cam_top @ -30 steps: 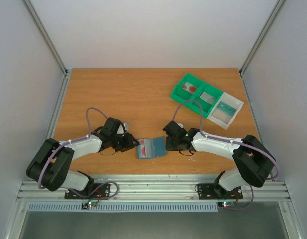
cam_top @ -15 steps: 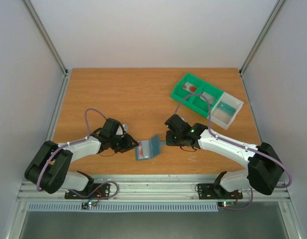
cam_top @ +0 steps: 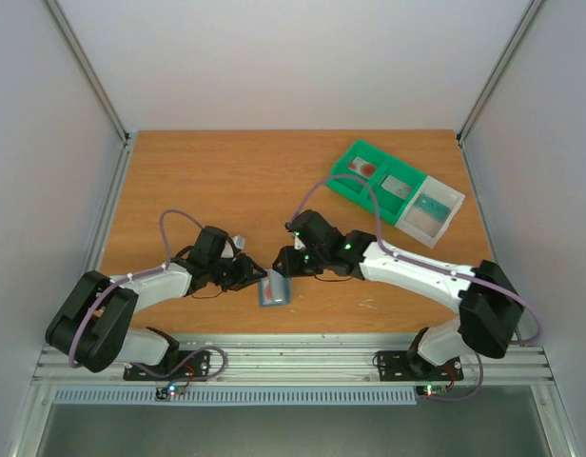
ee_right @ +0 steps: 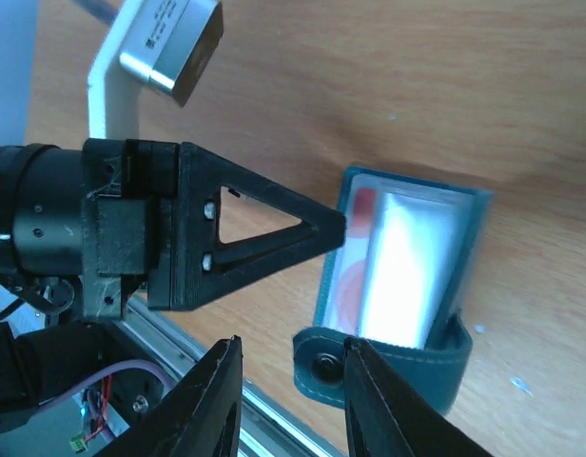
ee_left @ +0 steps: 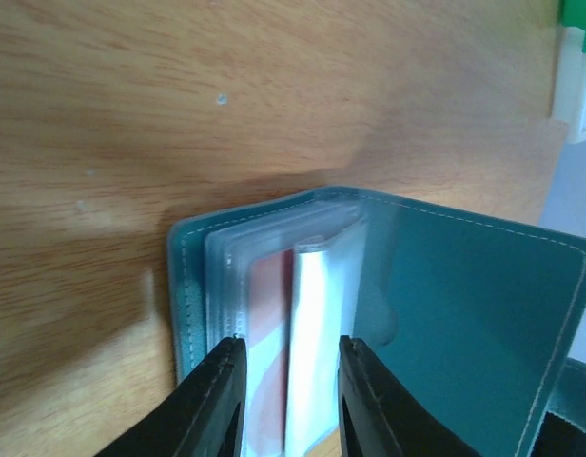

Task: Take the credit cards out of the card holder

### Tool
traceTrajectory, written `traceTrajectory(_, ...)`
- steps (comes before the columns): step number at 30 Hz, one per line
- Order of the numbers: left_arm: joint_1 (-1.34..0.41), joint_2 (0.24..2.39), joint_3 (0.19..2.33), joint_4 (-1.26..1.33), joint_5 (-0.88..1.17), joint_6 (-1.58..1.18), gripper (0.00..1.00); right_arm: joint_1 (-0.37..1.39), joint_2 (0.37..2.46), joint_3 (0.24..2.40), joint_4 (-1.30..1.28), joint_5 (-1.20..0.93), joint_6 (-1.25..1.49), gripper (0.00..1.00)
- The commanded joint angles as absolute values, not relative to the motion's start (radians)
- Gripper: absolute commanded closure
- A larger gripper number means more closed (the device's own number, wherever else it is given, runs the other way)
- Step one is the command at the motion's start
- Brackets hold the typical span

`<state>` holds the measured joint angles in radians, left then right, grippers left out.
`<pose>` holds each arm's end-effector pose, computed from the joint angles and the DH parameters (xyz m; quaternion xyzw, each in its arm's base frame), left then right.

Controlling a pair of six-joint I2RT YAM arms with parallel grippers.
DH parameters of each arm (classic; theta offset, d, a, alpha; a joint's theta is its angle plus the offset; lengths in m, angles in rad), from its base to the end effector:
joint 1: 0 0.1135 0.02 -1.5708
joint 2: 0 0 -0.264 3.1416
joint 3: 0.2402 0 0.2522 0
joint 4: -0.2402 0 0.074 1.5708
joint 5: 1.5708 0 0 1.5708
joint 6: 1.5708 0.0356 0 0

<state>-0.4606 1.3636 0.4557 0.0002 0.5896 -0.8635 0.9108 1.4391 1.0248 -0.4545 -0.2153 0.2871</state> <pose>0.1950 -0.1189 0.1341 -0.0884 0.9054 -0.4082 0.0768 0.1804 0.2448 0.2485 -0.3216 0.8772 0.2761 0.2255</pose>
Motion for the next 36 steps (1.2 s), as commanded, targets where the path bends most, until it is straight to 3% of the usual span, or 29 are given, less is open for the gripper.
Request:
traceTrajectory(1,-0.462,1.359,0.448,0.072,0.620,-0.877,0.73,0.928,1.530,1.063,-0.367,-0.276,0.304,0.70)
traceTrajectory(13,-0.462,1.344,0.452,0.051,0.616,-0.867,0.73,0.926,1.620,1.091,-0.551,-0.045,0.227,0.70)
traceTrajectory(31,-0.462,1.329,0.472,-0.072,0.541,-0.779,0.72,0.904,1.631,0.866,-0.405,0.047,0.244,0.73)
traceTrajectory(36,-0.462,1.339,0.431,0.053,0.559,-0.815,0.65,0.902,1.609,0.828,-0.371,0.046,0.255,0.73)
